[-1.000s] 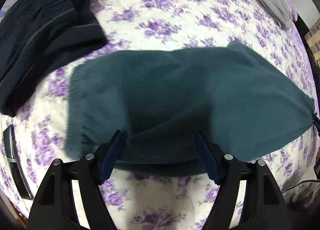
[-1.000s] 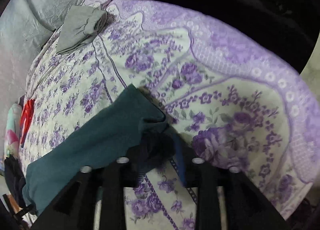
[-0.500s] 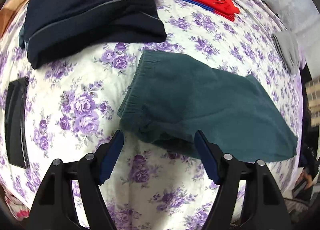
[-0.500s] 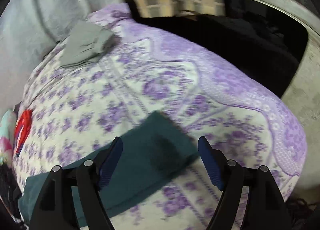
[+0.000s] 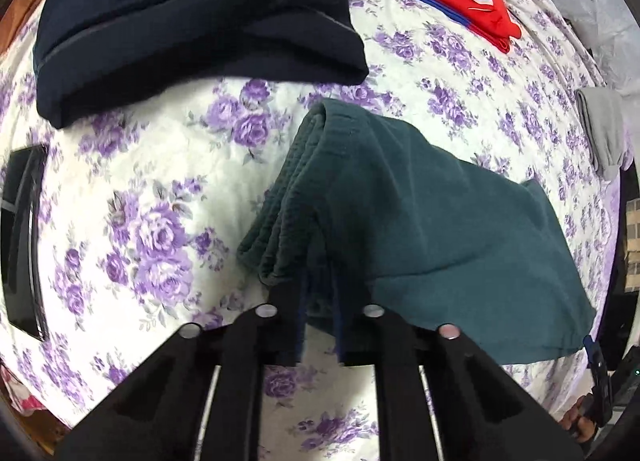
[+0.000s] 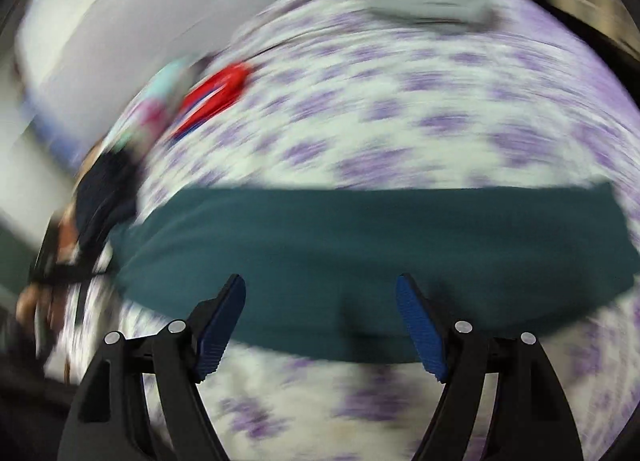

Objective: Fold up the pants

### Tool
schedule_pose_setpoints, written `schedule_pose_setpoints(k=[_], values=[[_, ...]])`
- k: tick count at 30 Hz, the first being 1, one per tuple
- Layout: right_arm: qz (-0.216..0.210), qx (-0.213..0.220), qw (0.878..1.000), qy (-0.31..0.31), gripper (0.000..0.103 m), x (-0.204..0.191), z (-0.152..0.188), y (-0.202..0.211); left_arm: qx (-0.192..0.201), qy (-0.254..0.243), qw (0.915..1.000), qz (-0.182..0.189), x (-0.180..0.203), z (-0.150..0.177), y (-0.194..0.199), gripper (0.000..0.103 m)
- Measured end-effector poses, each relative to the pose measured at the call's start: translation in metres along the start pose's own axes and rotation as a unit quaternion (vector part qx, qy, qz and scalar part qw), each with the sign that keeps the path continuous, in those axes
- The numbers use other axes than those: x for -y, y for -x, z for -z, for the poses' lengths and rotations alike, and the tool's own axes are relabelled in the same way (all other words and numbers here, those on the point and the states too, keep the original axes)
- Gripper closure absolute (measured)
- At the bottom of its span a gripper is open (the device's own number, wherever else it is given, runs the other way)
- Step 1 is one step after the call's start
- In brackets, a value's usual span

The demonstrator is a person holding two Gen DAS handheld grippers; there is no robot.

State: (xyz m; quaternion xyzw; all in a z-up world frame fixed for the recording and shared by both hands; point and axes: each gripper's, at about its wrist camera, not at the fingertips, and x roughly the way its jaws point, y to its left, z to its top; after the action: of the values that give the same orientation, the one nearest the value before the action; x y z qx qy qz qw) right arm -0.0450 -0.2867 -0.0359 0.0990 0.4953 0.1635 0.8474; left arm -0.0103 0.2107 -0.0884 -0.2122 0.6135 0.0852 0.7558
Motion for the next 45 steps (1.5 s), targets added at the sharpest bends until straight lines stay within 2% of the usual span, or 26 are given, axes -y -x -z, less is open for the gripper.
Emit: schedule_pose_setpoints(k=[3, 7, 9, 12, 15, 17, 18, 19, 21, 25, 27, 32, 36, 39, 41, 42, 43, 44, 45], values=[[-0.03, -0.029, 0.998, 0.043, 0.028, -0.031, 0.001, -0.022, 0.004, -0.003, 1.0, 0.0, 0.001, -0.001, 0.003, 0.098], [-0.029, -0.069, 0.991, 0.109, 0.03, -0.066, 0.003, -0.052, 0.013, -0.005, 0.9999, 0.002, 0.001, -0.001, 0.011, 0.098], [-0.016, -0.077, 0.987, 0.143, 0.035, -0.078, 0.005, -0.06, 0.02, -0.006, 0.9998, 0.002, 0.0, -0.002, 0.016, 0.098], [0.003, -0.088, 0.978, 0.188, 0.05, -0.092, 0.009, -0.074, 0.027, -0.003, 0.9996, 0.008, -0.002, -0.004, 0.02, 0.098], [0.04, -0.088, 0.966, 0.239, 0.054, -0.102, 0.015, -0.085, 0.031, -0.008, 0.9995, 0.004, 0.0, -0.006, 0.021, 0.098], [0.048, -0.094, 0.96, 0.258, 0.059, -0.105, 0.017, -0.091, 0.031, -0.01, 0.9995, 0.002, 0.002, -0.006, 0.019, 0.098], [0.052, -0.095, 0.958, 0.265, 0.067, -0.106, 0.017, -0.093, 0.03, -0.011, 0.9995, 0.002, 0.003, -0.007, 0.019, 0.098], [0.051, -0.098, 0.957, 0.268, 0.081, -0.107, 0.017, -0.093, 0.03, -0.011, 0.9995, 0.002, 0.004, -0.007, 0.018, 0.098], [0.043, -0.098, 0.959, 0.261, 0.098, -0.106, 0.014, -0.093, 0.028, -0.015, 0.9995, 0.0, 0.005, -0.007, 0.015, 0.098], [0.019, -0.07, 0.97, 0.23, 0.099, -0.102, 0.002, -0.074, 0.035, -0.017, 0.9992, -0.003, 0.004, -0.007, 0.016, 0.098], [0.006, -0.062, 0.975, 0.214, 0.099, -0.101, -0.002, -0.065, 0.049, -0.032, 0.9981, -0.019, 0.006, -0.006, 0.018, 0.099], [-0.034, -0.061, 0.977, 0.202, 0.103, -0.098, -0.003, -0.038, 0.042, -0.037, 0.9983, -0.017, 0.002, -0.005, 0.02, 0.101], [-0.019, -0.087, 0.975, 0.202, 0.102, -0.091, 0.011, -0.047, 0.032, -0.036, 0.9986, -0.021, -0.007, -0.001, 0.021, 0.101], [-0.001, -0.079, 0.976, 0.202, 0.098, -0.093, 0.017, -0.054, 0.019, -0.02, 0.9995, -0.012, -0.013, 0.002, 0.018, 0.101], [0.002, -0.077, 0.973, 0.219, 0.079, -0.102, 0.017, -0.061, 0.019, -0.019, 0.9996, -0.01, -0.013, 0.003, 0.018, 0.101], [0.01, -0.075, 0.971, 0.227, 0.054, -0.107, 0.017, -0.065, 0.014, -0.02, 0.9997, -0.009, -0.012, 0.004, 0.017, 0.101], [0.018, -0.071, 0.969, 0.237, 0.048, -0.111, 0.017, -0.068, 0.006, -0.02, 0.9998, -0.008, -0.011, 0.004, 0.017, 0.1], [0.019, -0.071, 0.966, 0.249, 0.049, -0.117, 0.017, -0.072, 0.003, -0.018, 0.9998, -0.006, -0.011, 0.004, 0.017, 0.097], [0.017, -0.074, 0.963, 0.257, 0.05, -0.122, 0.017, -0.076, -0.002, -0.016, 0.9999, -0.004, -0.011, 0.005, 0.017, 0.087]])
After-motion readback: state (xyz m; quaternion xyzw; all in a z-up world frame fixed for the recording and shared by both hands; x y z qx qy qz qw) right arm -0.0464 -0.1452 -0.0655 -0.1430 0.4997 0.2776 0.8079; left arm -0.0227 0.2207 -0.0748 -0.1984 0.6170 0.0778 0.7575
